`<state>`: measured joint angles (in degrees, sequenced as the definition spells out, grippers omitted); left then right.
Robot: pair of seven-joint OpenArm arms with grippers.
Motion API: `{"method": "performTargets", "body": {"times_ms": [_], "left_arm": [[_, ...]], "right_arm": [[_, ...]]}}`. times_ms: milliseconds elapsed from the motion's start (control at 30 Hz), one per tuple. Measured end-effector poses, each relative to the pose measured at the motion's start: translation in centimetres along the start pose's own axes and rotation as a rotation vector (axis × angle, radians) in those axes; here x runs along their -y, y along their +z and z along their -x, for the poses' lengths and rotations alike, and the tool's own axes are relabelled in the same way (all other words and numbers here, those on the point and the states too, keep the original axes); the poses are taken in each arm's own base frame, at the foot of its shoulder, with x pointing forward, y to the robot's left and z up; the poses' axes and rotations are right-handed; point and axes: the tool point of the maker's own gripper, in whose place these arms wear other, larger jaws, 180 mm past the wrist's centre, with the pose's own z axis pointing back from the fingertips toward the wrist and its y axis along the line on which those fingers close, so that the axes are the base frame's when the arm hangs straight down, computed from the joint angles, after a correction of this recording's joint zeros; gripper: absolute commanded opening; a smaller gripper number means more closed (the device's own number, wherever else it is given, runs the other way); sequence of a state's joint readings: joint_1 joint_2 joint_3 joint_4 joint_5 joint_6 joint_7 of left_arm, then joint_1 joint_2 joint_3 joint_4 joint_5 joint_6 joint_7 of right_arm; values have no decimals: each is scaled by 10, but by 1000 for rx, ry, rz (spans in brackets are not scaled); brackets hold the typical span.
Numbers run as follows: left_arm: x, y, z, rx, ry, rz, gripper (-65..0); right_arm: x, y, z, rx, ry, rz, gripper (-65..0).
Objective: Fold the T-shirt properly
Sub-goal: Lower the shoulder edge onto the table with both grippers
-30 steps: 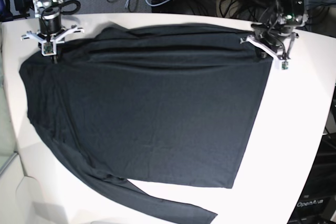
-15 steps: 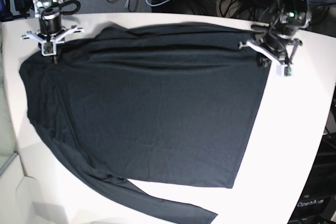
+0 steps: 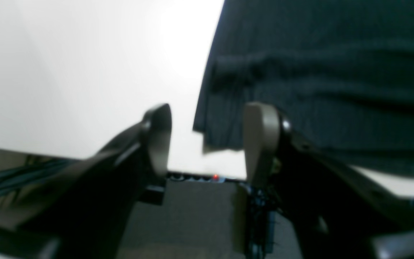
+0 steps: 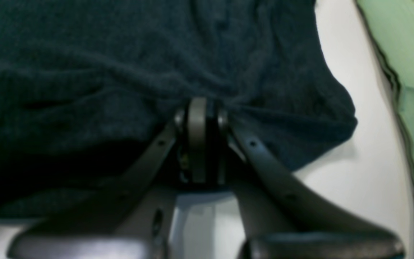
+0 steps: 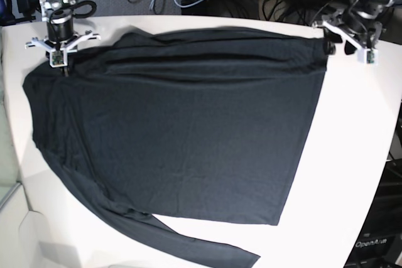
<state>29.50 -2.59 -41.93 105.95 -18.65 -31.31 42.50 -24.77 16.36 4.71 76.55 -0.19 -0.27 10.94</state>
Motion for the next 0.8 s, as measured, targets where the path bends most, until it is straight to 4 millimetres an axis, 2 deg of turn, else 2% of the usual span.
{"method": "performTargets", "body": {"times_ms": [133, 300, 800], "left_arm": [[10, -7, 8, -24, -19, 63, -324], [2, -25, 40, -113, 65, 69, -324], [-6, -33, 35, -83, 109, 57, -324]], "right_arm": [[0, -1, 0, 0, 0, 1, -623], [0, 0, 0, 1, 0, 0, -623], [0, 0, 0, 0, 1, -1, -623]]}}
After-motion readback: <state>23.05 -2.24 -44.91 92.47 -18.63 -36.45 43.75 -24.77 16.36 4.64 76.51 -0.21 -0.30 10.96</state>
